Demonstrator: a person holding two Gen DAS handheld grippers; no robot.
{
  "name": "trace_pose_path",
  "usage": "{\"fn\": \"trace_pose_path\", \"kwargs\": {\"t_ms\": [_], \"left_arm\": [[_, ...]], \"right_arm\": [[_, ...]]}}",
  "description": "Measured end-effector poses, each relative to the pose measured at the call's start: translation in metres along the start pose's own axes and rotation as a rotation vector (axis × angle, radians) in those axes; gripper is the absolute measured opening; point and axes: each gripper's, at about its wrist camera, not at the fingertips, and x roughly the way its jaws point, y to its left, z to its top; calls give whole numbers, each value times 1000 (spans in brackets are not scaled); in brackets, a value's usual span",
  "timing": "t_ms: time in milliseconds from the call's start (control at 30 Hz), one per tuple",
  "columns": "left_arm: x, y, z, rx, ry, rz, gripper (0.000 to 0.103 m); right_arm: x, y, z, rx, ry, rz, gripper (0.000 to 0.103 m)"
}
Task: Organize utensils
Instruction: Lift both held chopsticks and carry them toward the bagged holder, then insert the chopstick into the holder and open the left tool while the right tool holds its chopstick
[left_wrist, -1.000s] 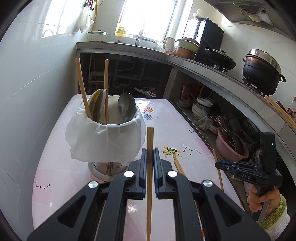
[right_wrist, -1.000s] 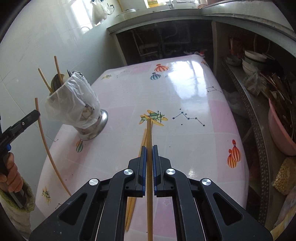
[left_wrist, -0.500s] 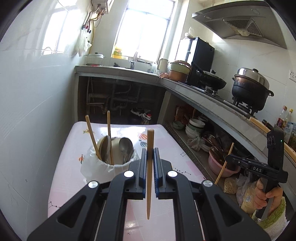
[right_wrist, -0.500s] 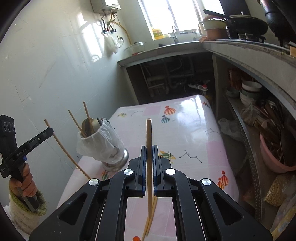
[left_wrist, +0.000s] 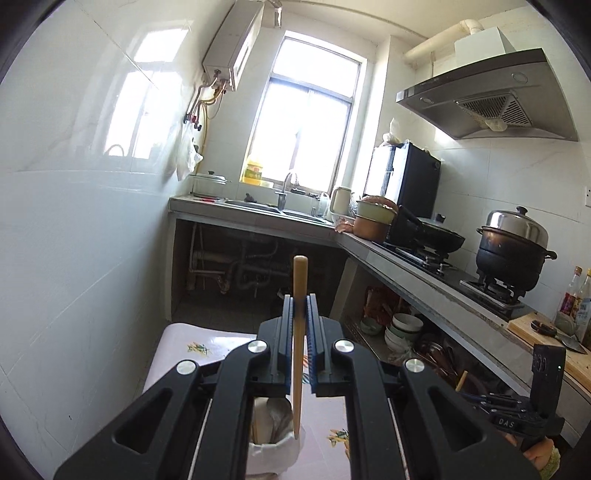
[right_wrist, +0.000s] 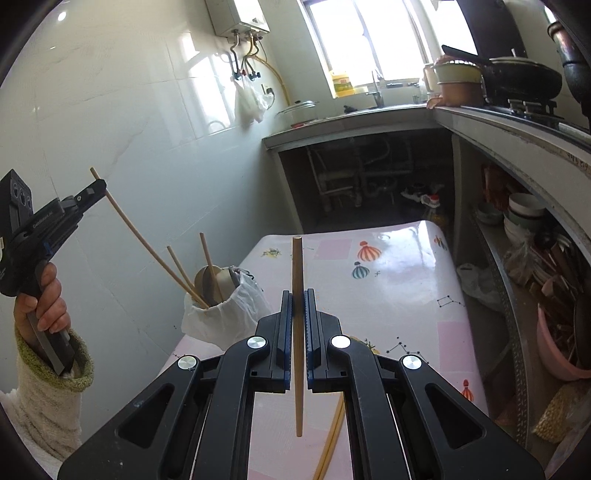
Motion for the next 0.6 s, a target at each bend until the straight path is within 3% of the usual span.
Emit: {"fn": "trace_pose_path", "kwargs": {"t_ms": [233, 600], "left_arm": [[39, 13, 1, 26, 12, 72, 6], [95, 29, -38, 10, 148, 85, 6]], "right_arm": [[15, -9, 4, 12, 23, -2, 4], [45, -17, 5, 25, 73, 12, 4]]}}
